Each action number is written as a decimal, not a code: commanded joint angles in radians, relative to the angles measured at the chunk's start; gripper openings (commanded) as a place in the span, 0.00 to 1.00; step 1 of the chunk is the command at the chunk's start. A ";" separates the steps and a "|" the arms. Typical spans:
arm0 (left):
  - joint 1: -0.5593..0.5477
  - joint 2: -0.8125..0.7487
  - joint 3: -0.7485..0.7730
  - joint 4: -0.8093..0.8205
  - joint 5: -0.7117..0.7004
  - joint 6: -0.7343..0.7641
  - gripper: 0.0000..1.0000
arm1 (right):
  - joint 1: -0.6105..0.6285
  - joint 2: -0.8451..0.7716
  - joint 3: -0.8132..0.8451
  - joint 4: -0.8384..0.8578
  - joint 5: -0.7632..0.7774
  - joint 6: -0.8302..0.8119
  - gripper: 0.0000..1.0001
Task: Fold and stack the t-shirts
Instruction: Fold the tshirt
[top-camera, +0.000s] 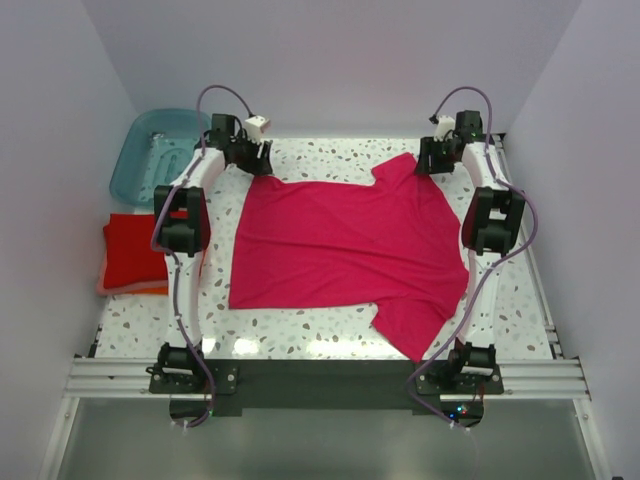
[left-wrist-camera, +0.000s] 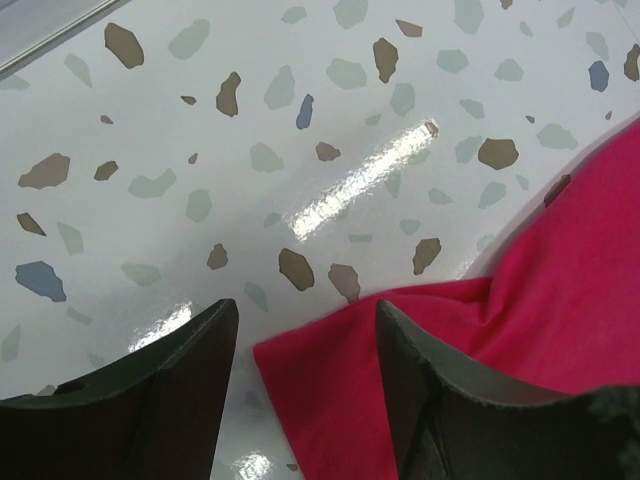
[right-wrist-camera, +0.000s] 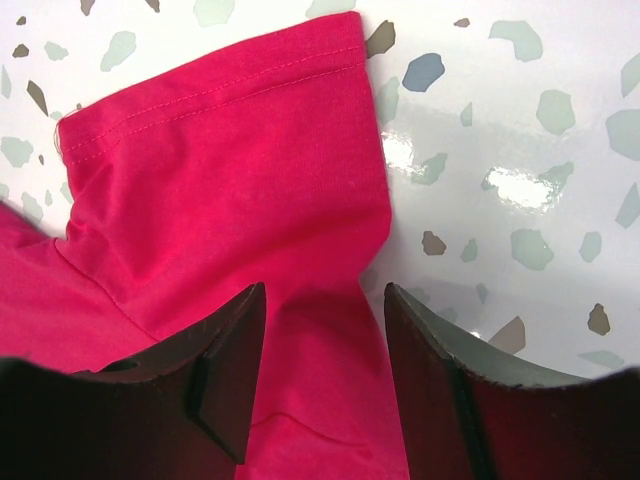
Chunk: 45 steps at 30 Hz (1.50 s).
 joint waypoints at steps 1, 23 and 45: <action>0.025 0.009 0.045 -0.052 0.021 0.056 0.61 | -0.008 -0.001 0.023 -0.003 -0.022 0.020 0.54; 0.059 0.052 0.063 -0.111 0.133 0.087 0.42 | -0.008 0.053 0.083 0.035 -0.039 0.073 0.44; 0.065 0.107 0.134 -0.074 0.220 0.137 0.45 | -0.006 0.055 0.103 0.049 -0.047 0.085 0.39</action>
